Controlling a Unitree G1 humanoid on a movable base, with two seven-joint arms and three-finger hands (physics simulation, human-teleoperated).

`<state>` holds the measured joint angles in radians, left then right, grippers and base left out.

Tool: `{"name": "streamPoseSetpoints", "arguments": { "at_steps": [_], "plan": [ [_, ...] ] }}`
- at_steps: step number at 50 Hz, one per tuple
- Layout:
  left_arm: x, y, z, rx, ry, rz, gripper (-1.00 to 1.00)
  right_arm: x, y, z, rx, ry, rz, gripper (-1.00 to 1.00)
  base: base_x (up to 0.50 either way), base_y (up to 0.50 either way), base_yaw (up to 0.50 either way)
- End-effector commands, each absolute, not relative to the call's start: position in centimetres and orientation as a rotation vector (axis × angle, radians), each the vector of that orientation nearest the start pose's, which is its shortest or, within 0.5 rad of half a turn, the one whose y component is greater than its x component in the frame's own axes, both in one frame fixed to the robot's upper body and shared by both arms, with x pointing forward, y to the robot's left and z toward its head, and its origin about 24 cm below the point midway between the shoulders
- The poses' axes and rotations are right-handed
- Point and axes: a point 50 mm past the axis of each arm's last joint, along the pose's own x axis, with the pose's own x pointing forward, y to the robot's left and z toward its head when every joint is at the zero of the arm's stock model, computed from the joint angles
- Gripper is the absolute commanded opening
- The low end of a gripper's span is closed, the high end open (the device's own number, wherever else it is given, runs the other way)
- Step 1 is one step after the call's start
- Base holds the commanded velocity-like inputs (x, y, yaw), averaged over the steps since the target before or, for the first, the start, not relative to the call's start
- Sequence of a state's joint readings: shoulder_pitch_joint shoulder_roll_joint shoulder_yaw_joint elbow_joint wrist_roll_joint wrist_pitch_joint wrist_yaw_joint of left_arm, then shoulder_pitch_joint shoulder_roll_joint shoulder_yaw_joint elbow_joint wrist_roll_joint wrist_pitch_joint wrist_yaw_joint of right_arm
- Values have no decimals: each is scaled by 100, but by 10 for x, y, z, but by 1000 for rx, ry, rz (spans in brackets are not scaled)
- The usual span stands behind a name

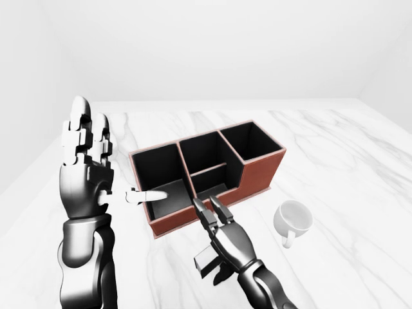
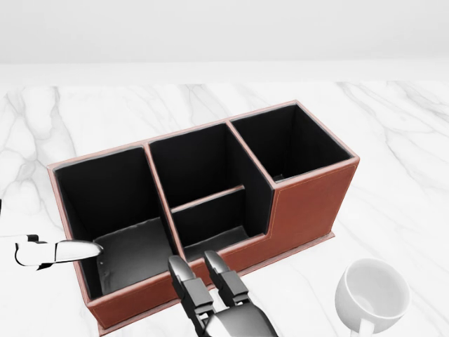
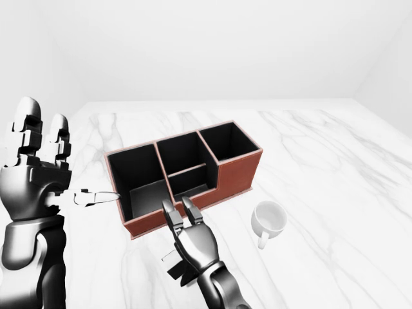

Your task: Pick up the book and place it in the front compartment of the caddy.

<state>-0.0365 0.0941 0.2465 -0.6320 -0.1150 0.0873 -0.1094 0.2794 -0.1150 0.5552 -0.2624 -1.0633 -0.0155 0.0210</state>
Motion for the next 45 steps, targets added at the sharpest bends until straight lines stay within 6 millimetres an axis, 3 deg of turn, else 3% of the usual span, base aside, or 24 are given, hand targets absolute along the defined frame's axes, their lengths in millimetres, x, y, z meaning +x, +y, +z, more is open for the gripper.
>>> {"name": "streamPoseSetpoints", "arguments": {
  "at_steps": [1, 45],
  "plan": [
    [216, 198, 188, 77, -597, 57, 100, 169, -50, 32, -1020, -213, 493, 100, 0, 0, 0],
    [216, 196, 188, 78, -597, 53, 100, 186, -53, 24, -1038, -193, 482, 100, 0, 0, 0]
  ]
}}
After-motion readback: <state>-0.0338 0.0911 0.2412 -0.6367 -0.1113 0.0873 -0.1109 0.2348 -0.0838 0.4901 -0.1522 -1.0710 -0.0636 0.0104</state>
